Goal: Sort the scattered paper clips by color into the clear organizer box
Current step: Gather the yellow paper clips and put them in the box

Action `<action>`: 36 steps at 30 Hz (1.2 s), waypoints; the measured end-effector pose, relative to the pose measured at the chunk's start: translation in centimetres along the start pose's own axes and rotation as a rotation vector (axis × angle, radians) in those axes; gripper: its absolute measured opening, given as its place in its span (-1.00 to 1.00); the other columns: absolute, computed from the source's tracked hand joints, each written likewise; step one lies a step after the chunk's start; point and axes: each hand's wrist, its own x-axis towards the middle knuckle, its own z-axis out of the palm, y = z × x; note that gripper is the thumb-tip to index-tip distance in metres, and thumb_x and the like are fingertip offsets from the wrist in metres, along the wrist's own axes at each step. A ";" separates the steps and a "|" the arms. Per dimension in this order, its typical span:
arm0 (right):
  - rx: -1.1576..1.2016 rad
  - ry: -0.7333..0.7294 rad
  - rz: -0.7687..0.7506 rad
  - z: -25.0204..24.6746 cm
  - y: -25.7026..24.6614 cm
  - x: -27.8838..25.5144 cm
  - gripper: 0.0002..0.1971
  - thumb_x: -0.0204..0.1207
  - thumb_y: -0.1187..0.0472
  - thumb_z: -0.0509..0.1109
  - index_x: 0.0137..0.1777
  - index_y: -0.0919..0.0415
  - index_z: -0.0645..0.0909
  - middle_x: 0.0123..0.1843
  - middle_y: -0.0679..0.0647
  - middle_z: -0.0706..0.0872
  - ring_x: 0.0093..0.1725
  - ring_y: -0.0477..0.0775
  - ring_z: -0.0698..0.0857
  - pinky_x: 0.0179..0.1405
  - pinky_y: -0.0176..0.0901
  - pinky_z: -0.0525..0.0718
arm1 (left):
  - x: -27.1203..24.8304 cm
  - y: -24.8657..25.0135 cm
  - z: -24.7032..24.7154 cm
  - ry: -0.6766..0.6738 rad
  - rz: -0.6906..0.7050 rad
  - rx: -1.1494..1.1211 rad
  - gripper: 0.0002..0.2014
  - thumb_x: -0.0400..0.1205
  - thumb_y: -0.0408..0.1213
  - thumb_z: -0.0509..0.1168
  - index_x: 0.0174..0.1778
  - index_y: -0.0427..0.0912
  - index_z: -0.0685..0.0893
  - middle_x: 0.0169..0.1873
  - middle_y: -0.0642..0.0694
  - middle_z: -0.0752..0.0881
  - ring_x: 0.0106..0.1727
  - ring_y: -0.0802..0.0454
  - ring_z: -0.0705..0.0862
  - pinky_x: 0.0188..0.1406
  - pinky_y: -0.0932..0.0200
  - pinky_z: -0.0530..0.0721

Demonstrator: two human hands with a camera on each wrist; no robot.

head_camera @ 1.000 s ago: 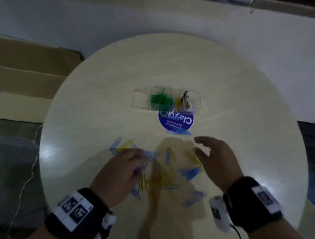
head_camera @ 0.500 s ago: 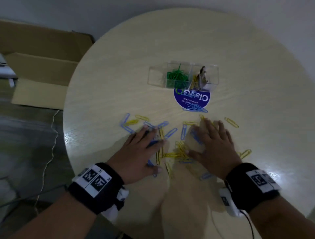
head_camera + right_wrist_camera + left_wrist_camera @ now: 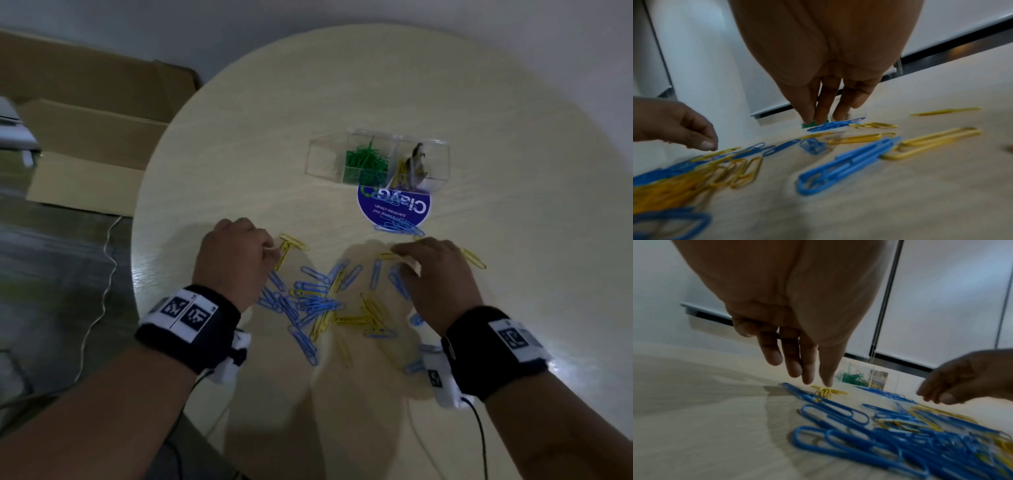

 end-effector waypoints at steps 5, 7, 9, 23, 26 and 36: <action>-0.120 -0.132 -0.052 1.1 -0.4 2.0 -0.72 0.33 0.27 0.44 0.05 0.07 0.75 -0.03 0.17 0.75 -0.03 0.34 0.64 0.00 0.08 0.64 | 0.5 0.6 0.5 -0.084 0.027 0.015 -0.94 0.56 -0.25 0.35 -0.15 -0.05 0.73 -0.19 -0.08 0.64 -0.06 -0.20 0.57 -0.15 0.03 0.49; -0.092 -0.141 0.008 1.1 -0.6 2.6 -0.80 0.36 0.24 0.40 -0.04 0.05 0.75 -0.08 0.15 0.75 -0.06 0.32 0.67 -0.03 0.07 0.66 | 0.7 0.7 0.6 -0.127 0.027 -0.024 -0.96 0.56 -0.27 0.33 -0.14 -0.07 0.69 -0.17 -0.08 0.62 -0.02 -0.19 0.54 -0.11 0.03 0.45; -0.042 -0.159 0.083 0.9 -0.7 3.1 -0.83 0.38 0.23 0.37 -0.09 0.05 0.74 -0.05 0.14 0.77 -0.03 0.27 0.70 -0.02 0.00 0.64 | 0.7 1.2 0.6 -0.160 0.058 -0.040 -0.96 0.57 -0.27 0.31 -0.13 -0.09 0.66 -0.17 -0.09 0.63 -0.01 -0.18 0.54 -0.09 0.02 0.45; 0.085 -0.132 0.197 -0.8 -2.9 -3.0 -0.89 0.42 0.18 0.37 -0.07 0.05 0.66 -0.13 0.07 0.75 -0.11 0.18 0.70 -0.22 -0.18 0.45 | 2.5 1.7 -0.4 -0.067 0.117 -0.110 -0.94 0.50 -0.26 0.43 -0.14 -0.05 0.72 -0.24 -0.07 0.70 -0.09 -0.23 0.60 -0.09 -0.07 0.58; 0.055 -0.271 0.183 0.1 -3.3 -4.7 -0.70 0.34 0.04 0.49 0.06 0.10 0.66 -0.02 0.10 0.66 -0.04 0.18 0.67 -0.08 -0.09 0.57 | 3.4 1.3 -0.1 -0.076 0.181 -0.063 -0.81 0.45 -0.19 0.49 -0.03 -0.04 0.77 -0.22 -0.08 0.74 -0.06 -0.26 0.62 -0.05 -0.06 0.57; -0.030 -0.313 0.130 0.7 -3.3 -4.5 -0.92 0.41 0.11 0.41 -0.13 0.04 0.62 -0.10 0.08 0.61 -0.02 0.23 0.61 0.00 -0.01 0.57 | 3.3 1.7 -0.1 -0.194 0.211 0.001 -0.93 0.55 -0.27 0.40 -0.10 -0.13 0.67 -0.11 -0.16 0.62 -0.01 -0.22 0.56 -0.13 -0.09 0.57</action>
